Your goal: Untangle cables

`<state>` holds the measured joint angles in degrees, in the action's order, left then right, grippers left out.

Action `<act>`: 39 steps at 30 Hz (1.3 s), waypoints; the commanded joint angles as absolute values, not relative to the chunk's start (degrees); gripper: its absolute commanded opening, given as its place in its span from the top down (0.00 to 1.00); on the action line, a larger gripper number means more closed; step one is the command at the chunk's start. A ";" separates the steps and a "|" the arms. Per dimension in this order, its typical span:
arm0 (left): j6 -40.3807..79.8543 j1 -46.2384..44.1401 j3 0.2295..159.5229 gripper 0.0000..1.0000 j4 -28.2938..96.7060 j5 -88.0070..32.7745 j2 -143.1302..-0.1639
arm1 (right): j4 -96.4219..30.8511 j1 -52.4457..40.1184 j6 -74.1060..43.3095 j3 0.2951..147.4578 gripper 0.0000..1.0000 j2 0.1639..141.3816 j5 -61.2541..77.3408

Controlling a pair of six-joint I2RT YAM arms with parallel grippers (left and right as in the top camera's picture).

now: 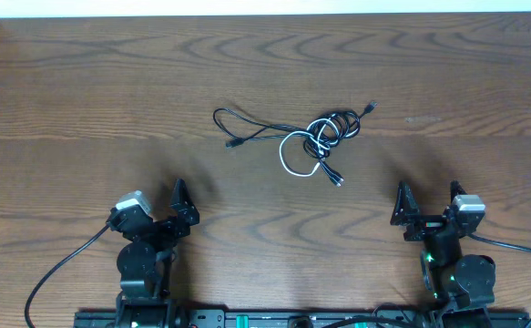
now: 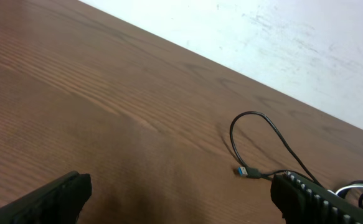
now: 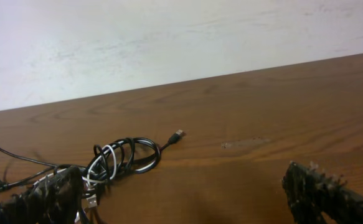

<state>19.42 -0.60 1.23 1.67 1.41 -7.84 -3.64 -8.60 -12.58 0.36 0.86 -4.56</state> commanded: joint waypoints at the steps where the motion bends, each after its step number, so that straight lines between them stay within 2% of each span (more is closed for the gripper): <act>1: 18.68 -0.73 0.25 0.02 4.16 1.91 -7.90 | -3.88 -9.37 -11.97 0.32 0.01 0.80 -4.75; 39: 18.68 -0.73 0.25 0.02 2.98 3.01 -7.94 | -3.88 -9.37 -11.97 0.32 0.01 0.80 -4.75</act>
